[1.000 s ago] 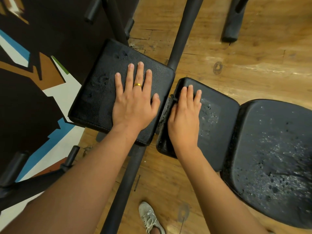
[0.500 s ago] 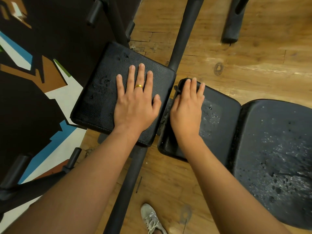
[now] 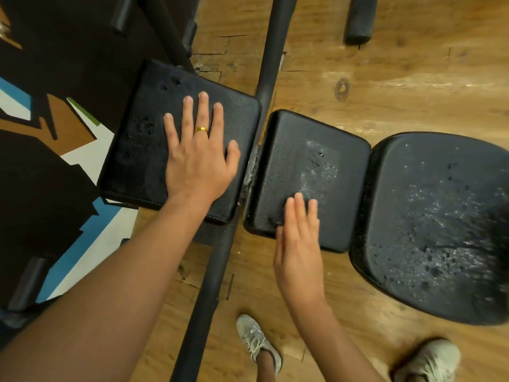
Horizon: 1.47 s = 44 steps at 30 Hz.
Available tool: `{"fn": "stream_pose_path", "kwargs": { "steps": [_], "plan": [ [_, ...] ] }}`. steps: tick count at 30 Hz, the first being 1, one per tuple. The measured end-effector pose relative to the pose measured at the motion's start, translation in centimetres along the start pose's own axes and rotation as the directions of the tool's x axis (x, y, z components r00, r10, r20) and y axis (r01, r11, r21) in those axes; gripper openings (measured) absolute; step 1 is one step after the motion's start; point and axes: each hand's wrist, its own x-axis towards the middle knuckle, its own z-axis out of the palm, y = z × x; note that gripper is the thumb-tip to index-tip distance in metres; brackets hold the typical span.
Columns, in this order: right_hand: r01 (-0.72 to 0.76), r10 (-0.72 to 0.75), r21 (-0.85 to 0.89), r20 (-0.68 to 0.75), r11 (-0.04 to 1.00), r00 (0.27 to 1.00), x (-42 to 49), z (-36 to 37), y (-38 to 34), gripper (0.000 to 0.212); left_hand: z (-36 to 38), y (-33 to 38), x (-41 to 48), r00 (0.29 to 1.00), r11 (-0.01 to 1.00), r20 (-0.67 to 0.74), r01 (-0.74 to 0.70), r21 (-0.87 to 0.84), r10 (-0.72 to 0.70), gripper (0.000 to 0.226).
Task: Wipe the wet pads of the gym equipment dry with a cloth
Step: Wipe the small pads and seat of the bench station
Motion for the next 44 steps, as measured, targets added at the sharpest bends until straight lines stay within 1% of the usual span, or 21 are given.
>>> {"fn": "stream_pose_path", "kwargs": {
  "steps": [3,5,6,8,11,14,15,18,20,28,30,33,37,40,44],
  "plan": [
    [-0.198,0.205,0.094,-0.070,0.976,0.976,0.5,-1.2,2.4,0.052,0.0,0.0,0.0,1.000,1.000,0.006,0.002,0.003,-0.002,0.068],
    [-0.265,0.278,0.124,-0.107,0.956,0.954,1.0,-1.1,2.3,0.050,0.0,0.0,0.0,1.000,1.000,0.001,-0.001,0.006,0.001,0.068],
    [-0.272,0.285,0.117,-0.118,0.955,0.951,1.3,-0.8,1.6,0.050,0.0,0.1,0.0,1.000,1.000,-0.002,-0.002,0.004,0.002,0.068],
    [-0.206,0.214,0.076,-0.110,0.976,0.971,1.5,-0.1,-0.4,0.050,0.0,0.0,-0.1,1.000,1.000,-0.011,0.000,0.001,0.000,0.068],
    [-0.037,0.039,0.033,-0.062,0.999,0.997,1.2,0.9,-2.9,0.054,0.0,0.1,-0.1,1.000,1.000,-0.018,0.002,0.005,-0.001,0.067],
    [0.078,-0.079,-0.057,-0.019,0.995,0.997,1.3,0.5,-1.3,0.062,0.0,0.2,-0.1,1.000,1.000,-0.017,0.000,0.008,0.000,0.067],
    [0.072,-0.072,-0.067,-0.004,0.995,0.997,1.3,0.0,0.0,0.063,0.1,0.1,-0.1,1.000,1.000,-0.015,-0.001,0.007,0.001,0.067],
    [-0.111,0.111,-0.004,-0.025,0.994,0.994,1.7,-2.3,4.3,0.054,0.1,0.0,0.0,1.000,1.000,-0.022,0.002,0.007,-0.001,0.067],
    [-0.167,0.167,0.004,-0.054,0.986,0.984,2.3,-3.2,5.6,0.051,0.2,0.1,0.0,1.000,1.000,-0.025,-0.003,0.003,0.003,0.067],
    [-0.147,0.145,-0.021,-0.091,0.989,0.985,10.7,-4.6,6.5,0.051,0.4,0.0,0.1,0.999,1.000,-0.041,-0.009,-0.003,0.009,0.067],
    [-0.120,0.117,-0.018,-0.100,0.993,0.988,9.7,-4.3,6.4,0.052,0.5,0.0,0.1,0.999,1.000,-0.040,-0.006,-0.004,0.006,0.067],
    [-0.078,0.078,0.001,-0.081,0.997,0.994,4.6,-3.5,5.8,0.053,0.3,0.0,0.1,0.999,1.000,-0.043,-0.004,-0.011,0.004,0.067],
    [-0.064,0.064,0.000,-0.064,0.998,0.996,0.1,-2.2,5.7,0.052,0.1,0.0,0.2,0.999,1.000,-0.041,-0.007,-0.020,0.006,0.067],
    [-0.079,0.080,0.006,-0.086,0.997,0.993,1.4,-2.2,5.7,0.051,0.1,0.1,0.1,0.999,1.000,-0.037,-0.006,-0.028,0.005,0.067],
    [-0.077,0.079,0.017,-0.099,0.997,0.992,7.0,-3.5,6.7,0.050,0.0,0.0,0.0,0.999,0.999,-0.038,-0.013,-0.030,0.012,0.067]
  ]
}}
